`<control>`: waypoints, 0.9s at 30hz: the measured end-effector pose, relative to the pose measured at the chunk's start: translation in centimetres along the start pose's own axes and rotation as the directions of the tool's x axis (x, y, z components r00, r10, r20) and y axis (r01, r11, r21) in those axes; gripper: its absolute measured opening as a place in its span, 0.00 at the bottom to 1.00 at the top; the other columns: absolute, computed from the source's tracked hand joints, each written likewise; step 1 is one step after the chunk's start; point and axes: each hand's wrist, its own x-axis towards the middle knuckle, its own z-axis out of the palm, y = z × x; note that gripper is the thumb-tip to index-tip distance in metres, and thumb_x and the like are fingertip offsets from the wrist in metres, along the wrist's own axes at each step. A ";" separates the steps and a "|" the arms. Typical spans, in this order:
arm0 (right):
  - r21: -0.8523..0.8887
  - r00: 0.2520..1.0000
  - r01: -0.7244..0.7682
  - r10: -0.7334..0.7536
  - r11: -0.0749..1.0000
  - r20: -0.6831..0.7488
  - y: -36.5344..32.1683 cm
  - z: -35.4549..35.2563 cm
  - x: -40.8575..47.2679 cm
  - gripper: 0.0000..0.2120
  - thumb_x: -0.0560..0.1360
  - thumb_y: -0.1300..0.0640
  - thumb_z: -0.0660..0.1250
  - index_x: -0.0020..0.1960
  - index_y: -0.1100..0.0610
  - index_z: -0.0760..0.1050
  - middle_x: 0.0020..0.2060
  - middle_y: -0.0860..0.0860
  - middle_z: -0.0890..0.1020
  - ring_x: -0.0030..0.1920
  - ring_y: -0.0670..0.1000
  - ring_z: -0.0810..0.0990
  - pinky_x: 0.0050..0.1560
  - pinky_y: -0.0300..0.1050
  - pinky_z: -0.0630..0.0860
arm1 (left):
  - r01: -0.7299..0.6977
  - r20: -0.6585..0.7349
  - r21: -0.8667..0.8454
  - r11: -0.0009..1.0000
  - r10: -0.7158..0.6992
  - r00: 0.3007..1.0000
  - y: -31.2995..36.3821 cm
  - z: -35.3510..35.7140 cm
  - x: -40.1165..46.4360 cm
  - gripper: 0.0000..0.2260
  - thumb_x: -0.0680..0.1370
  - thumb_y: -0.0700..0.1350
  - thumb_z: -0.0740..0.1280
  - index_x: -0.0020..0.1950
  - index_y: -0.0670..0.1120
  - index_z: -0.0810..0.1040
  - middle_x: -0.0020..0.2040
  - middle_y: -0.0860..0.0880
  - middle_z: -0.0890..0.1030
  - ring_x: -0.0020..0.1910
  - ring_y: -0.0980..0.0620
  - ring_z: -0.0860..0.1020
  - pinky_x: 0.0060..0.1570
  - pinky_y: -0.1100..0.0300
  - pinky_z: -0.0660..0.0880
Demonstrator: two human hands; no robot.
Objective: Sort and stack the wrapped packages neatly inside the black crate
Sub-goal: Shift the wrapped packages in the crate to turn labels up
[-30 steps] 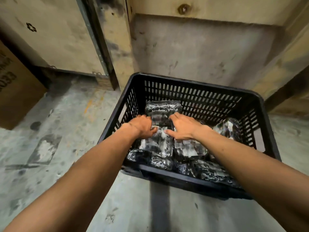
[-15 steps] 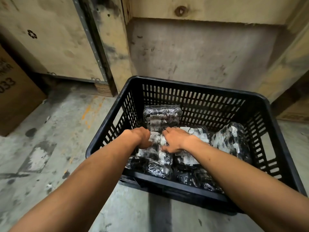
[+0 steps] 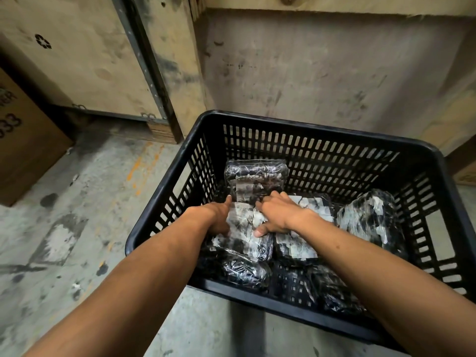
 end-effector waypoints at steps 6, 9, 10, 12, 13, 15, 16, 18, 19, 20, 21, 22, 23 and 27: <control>0.139 0.997 -0.037 0.046 0.990 -0.068 -0.1 -0.2 -1.1 0.43 0.66 0.34 0.71 0.72 0.60 0.71 0.62 0.53 0.74 0.60 0.52 0.67 0.65 0.49 0.66 | -0.044 -0.045 -0.053 0.998 0.041 0.998 0.0 -0.4 -0.8 0.47 0.77 0.48 0.73 0.83 0.53 0.41 0.80 0.46 0.62 0.79 0.44 0.61 0.77 0.47 0.60; 0.172 0.994 -0.008 0.027 0.985 -0.107 0.0 -0.3 -1.7 0.43 0.70 0.37 0.71 0.78 0.56 0.65 0.65 0.54 0.73 0.63 0.52 0.67 0.64 0.49 0.65 | -0.071 -0.104 -0.122 0.990 0.058 0.993 -0.3 -0.6 -1.2 0.42 0.78 0.44 0.73 0.83 0.57 0.50 0.79 0.46 0.65 0.77 0.44 0.65 0.76 0.48 0.62; 0.179 0.993 0.003 0.017 0.984 -0.115 0.1 -0.3 -1.9 0.42 0.71 0.39 0.71 0.79 0.54 0.63 0.65 0.54 0.73 0.63 0.52 0.66 0.64 0.49 0.64 | -0.080 -0.125 -0.153 0.985 0.061 0.990 -0.4 -0.7 -1.3 0.41 0.77 0.43 0.74 0.82 0.57 0.53 0.78 0.46 0.66 0.76 0.44 0.66 0.76 0.48 0.63; 0.194 0.992 0.023 0.002 0.981 -0.127 0.2 -0.1 -2.2 0.39 0.74 0.43 0.71 0.80 0.52 0.61 0.66 0.53 0.73 0.63 0.51 0.66 0.66 0.50 0.64 | -0.105 -0.160 -0.191 0.976 0.074 0.984 -0.3 -1.0 -1.5 0.38 0.76 0.41 0.74 0.81 0.57 0.59 0.76 0.46 0.69 0.73 0.45 0.69 0.74 0.49 0.66; 0.207 0.991 0.031 -0.003 0.978 -0.133 0.3 -0.1 -2.4 0.38 0.75 0.44 0.71 0.80 0.51 0.61 0.67 0.52 0.73 0.64 0.51 0.66 0.67 0.50 0.63 | -0.116 -0.176 -0.204 0.972 0.081 0.981 -0.3 -1.2 -1.5 0.37 0.76 0.40 0.74 0.80 0.56 0.62 0.74 0.46 0.71 0.70 0.46 0.72 0.72 0.51 0.68; 0.229 0.991 0.047 -0.016 0.972 -0.135 0.6 0.0 -3.0 0.37 0.75 0.44 0.71 0.80 0.48 0.62 0.69 0.51 0.72 0.65 0.50 0.65 0.68 0.51 0.63 | -0.141 -0.188 -0.237 0.961 0.097 0.977 -0.2 -1.5 -1.5 0.34 0.75 0.37 0.73 0.78 0.55 0.66 0.71 0.46 0.73 0.64 0.47 0.75 0.65 0.55 0.74; 0.237 0.990 0.059 -0.027 0.970 -0.135 0.8 0.0 -3.2 0.36 0.74 0.43 0.71 0.79 0.46 0.63 0.69 0.50 0.72 0.64 0.49 0.65 0.66 0.50 0.63 | -0.155 -0.185 -0.258 0.953 0.109 0.977 -0.3 -1.6 -1.5 0.32 0.75 0.36 0.73 0.75 0.56 0.69 0.70 0.45 0.73 0.60 0.48 0.76 0.59 0.56 0.77; 0.251 0.989 0.088 -0.055 0.964 -0.137 0.9 0.0 -3.7 0.31 0.73 0.43 0.72 0.75 0.40 0.68 0.69 0.48 0.72 0.64 0.48 0.64 0.63 0.50 0.63 | -0.180 -0.171 -0.285 0.941 0.135 0.976 -0.6 -1.7 -1.5 0.22 0.74 0.35 0.74 0.62 0.57 0.76 0.68 0.44 0.74 0.50 0.52 0.76 0.45 0.60 0.77; 0.261 0.989 0.097 -0.063 0.960 -0.136 0.9 -0.1 -3.9 0.28 0.73 0.44 0.73 0.72 0.38 0.71 0.68 0.48 0.72 0.64 0.48 0.64 0.63 0.50 0.62 | -0.183 -0.164 -0.273 0.944 0.142 0.976 -0.7 -1.6 -1.5 0.18 0.74 0.35 0.74 0.55 0.56 0.77 0.67 0.43 0.74 0.50 0.51 0.76 0.45 0.59 0.76; 0.282 0.988 0.101 -0.062 0.954 -0.145 0.9 -0.3 -3.9 0.26 0.73 0.45 0.74 0.70 0.38 0.73 0.67 0.48 0.72 0.64 0.48 0.64 0.63 0.49 0.61 | -0.181 -0.166 -0.252 0.951 0.142 0.976 -0.7 -1.6 -1.5 0.16 0.73 0.35 0.75 0.49 0.55 0.78 0.68 0.42 0.72 0.55 0.48 0.77 0.49 0.56 0.77; 0.319 0.985 0.098 -0.047 0.943 -0.164 1.0 -0.5 -3.9 0.26 0.72 0.46 0.75 0.68 0.39 0.74 0.67 0.48 0.73 0.63 0.47 0.65 0.62 0.48 0.61 | -0.180 -0.179 -0.240 0.954 0.138 0.974 -0.6 -1.5 -1.5 0.14 0.73 0.35 0.75 0.46 0.54 0.79 0.69 0.41 0.71 0.61 0.44 0.76 0.55 0.53 0.77; 0.361 0.983 0.092 -0.026 0.928 -0.184 1.0 -0.7 -3.9 0.27 0.72 0.48 0.76 0.69 0.41 0.73 0.66 0.48 0.74 0.63 0.47 0.65 0.61 0.47 0.60 | -0.181 -0.202 -0.249 0.951 0.132 0.970 -0.5 -1.5 -1.5 0.13 0.72 0.35 0.75 0.44 0.52 0.79 0.69 0.40 0.71 0.66 0.41 0.73 0.59 0.50 0.76; 0.395 0.981 0.087 -0.009 0.915 -0.195 1.0 -0.9 -3.8 0.29 0.71 0.49 0.76 0.70 0.43 0.71 0.66 0.49 0.74 0.63 0.47 0.66 0.60 0.45 0.60 | -0.190 -0.225 -0.275 0.942 0.129 0.966 -0.5 -1.6 -1.5 0.11 0.72 0.34 0.75 0.42 0.50 0.80 0.66 0.41 0.74 0.68 0.41 0.73 0.62 0.48 0.76; 0.519 0.992 0.038 0.028 0.854 -0.119 0.7 -1.2 -4.0 0.41 0.72 0.49 0.77 0.79 0.50 0.62 0.68 0.52 0.70 0.65 0.49 0.68 0.68 0.47 0.65 | -0.234 -0.211 -0.534 0.812 0.140 0.967 -1.6 -2.0 -1.4 0.07 0.72 0.32 0.75 0.42 0.42 0.81 0.48 0.42 0.84 0.46 0.48 0.85 0.47 0.54 0.84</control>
